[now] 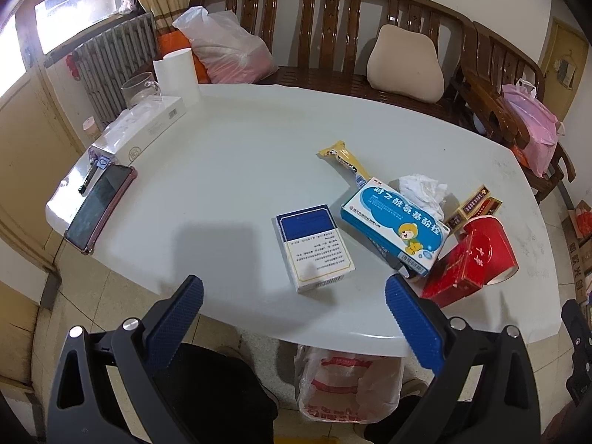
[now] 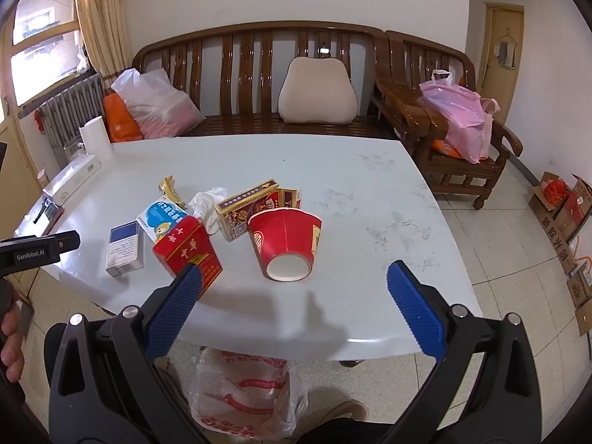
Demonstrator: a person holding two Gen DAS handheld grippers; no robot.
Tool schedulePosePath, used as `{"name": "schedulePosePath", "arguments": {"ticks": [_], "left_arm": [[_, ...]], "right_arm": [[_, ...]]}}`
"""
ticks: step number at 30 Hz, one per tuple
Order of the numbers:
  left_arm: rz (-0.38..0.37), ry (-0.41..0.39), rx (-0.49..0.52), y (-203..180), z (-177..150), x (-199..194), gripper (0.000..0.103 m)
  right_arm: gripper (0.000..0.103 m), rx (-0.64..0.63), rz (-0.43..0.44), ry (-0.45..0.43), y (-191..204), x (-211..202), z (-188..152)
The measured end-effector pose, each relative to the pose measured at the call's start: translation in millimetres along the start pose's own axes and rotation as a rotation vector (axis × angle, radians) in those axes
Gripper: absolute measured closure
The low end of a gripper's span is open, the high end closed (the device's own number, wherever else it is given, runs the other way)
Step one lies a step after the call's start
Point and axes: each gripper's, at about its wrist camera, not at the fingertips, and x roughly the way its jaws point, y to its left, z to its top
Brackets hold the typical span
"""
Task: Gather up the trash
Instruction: 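Move the left tool toward the blue-white cigarette pack while the right tool approaches the red paper cup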
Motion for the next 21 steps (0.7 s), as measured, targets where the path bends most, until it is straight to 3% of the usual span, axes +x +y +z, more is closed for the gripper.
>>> {"name": "schedulePosePath", "arguments": {"ticks": [21], "left_arm": [[0.017,0.119,0.045,-26,30,51,0.006]], "right_arm": [[0.005,-0.087,0.009,0.098,-5,56,26]]}}
